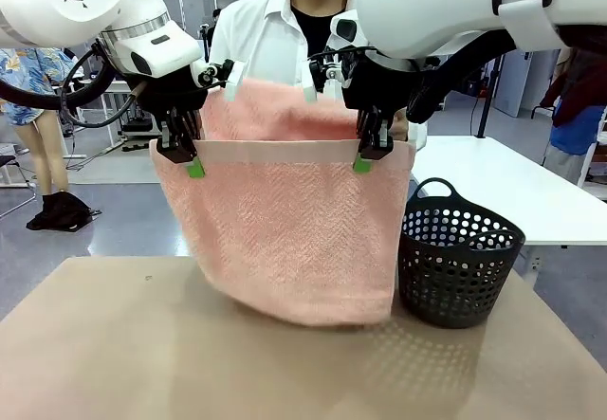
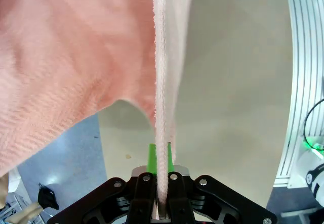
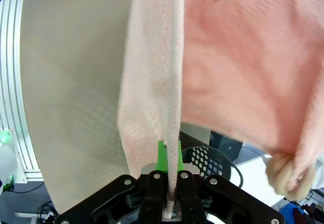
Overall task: Fold the towel.
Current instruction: Release the end of the 100 cm Hotel Towel you were holding and grab the top end of the folded side.
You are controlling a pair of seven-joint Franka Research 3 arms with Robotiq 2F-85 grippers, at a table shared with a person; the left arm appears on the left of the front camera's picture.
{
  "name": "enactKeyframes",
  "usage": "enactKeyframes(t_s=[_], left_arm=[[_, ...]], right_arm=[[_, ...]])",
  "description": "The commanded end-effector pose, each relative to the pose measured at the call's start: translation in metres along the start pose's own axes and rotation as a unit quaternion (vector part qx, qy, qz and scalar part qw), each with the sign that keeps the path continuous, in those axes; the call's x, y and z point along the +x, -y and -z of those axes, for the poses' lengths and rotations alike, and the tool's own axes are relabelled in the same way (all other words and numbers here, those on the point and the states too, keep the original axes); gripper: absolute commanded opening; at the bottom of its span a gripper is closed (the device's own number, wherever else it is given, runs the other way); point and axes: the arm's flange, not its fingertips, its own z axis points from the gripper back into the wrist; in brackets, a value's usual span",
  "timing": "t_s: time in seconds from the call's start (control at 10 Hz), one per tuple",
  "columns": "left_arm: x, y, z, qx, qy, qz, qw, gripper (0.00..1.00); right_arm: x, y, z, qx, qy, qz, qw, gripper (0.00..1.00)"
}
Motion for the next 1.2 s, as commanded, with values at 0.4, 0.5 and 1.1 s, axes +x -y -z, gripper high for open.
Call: enactKeyframes(t_s=[0.4, 0.5, 1.1], left_arm=[[-0.0006, -0.0009, -0.0014, -0.001, 0.001, -0.002, 1.000, 0.00], [-0.0006, -0.0009, -0.0014, -0.001, 0.001, -0.002, 1.000, 0.00], [-0.0006, -0.0009, -0.0014, -0.001, 0.001, -0.002, 1.000, 0.00]], right_arm=[[-0.0005, 0.0006, -0.0002, -0.001, 0.000, -0.002, 1.000, 0.00], [-0.0005, 0.0006, -0.0002, -0.001, 0.000, -0.002, 1.000, 0.00], [-0.0005, 0.0006, -0.0002, -0.001, 0.000, -0.002, 1.000, 0.00]])
